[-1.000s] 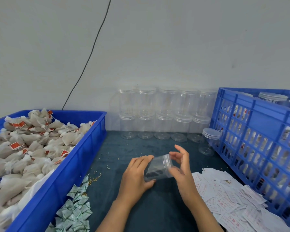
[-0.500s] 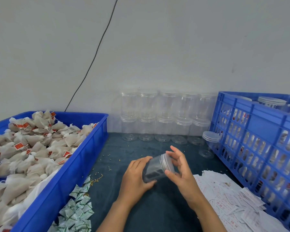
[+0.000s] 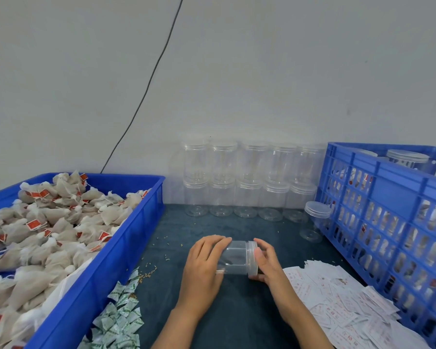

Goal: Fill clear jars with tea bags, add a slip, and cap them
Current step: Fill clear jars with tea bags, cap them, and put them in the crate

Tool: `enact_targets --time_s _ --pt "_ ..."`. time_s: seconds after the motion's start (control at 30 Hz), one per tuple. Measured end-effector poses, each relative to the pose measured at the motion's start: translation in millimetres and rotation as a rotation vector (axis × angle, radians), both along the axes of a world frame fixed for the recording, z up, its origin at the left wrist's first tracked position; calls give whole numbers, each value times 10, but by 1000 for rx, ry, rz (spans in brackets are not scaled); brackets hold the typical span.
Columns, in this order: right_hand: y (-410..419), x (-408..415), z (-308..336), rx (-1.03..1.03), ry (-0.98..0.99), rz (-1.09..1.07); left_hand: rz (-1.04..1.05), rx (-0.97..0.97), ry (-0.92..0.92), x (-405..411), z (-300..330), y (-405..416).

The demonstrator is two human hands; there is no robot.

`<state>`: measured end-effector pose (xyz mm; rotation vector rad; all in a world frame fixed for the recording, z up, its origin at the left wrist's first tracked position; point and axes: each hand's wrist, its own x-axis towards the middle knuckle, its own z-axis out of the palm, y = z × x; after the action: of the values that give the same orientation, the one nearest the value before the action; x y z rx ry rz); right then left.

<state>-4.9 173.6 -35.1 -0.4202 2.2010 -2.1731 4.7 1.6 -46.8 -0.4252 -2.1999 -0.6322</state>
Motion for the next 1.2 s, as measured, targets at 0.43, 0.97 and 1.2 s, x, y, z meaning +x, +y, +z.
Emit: enact_targets --time_s 0.43,0.97,1.2 --pt "67 -66 -41 18 151 -255 22 575 -388 -30 -37 -31" --pt "-63 -107 -284 723 288 -288 -171 573 -669 -132 -109 -109" --pt "-45 -65 -144 535 195 -228 -181 463 -943 39 108 -141"
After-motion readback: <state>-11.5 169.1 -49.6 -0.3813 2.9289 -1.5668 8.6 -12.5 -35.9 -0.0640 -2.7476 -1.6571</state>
